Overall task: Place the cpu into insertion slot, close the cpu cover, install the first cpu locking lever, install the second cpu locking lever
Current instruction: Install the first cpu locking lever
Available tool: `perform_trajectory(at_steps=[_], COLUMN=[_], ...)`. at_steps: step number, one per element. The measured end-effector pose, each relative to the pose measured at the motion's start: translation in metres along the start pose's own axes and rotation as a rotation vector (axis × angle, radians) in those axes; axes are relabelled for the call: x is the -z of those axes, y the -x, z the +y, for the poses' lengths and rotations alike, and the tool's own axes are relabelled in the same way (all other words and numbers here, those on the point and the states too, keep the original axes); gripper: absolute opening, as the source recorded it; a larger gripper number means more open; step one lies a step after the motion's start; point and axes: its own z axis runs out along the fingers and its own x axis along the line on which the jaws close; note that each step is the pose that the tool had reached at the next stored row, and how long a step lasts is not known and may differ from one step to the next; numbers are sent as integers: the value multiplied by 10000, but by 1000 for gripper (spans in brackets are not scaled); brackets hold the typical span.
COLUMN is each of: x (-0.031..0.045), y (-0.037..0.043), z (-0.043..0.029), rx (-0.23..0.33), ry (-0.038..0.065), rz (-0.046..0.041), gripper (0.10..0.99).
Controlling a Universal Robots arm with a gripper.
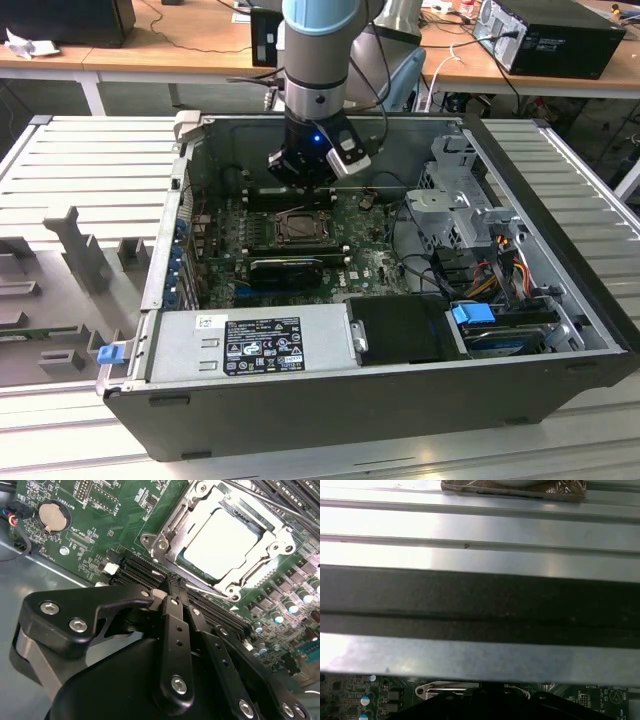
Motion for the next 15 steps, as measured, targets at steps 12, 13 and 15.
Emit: perform_trajectory(at_steps=[12, 13, 15], x=[-104, -110, -123], y=[12, 12, 14], z=[-12, -13, -14], rx=[12, 13, 13], ry=[-456, -485, -511], rz=[24, 26, 29], gripper=[106, 106, 106])
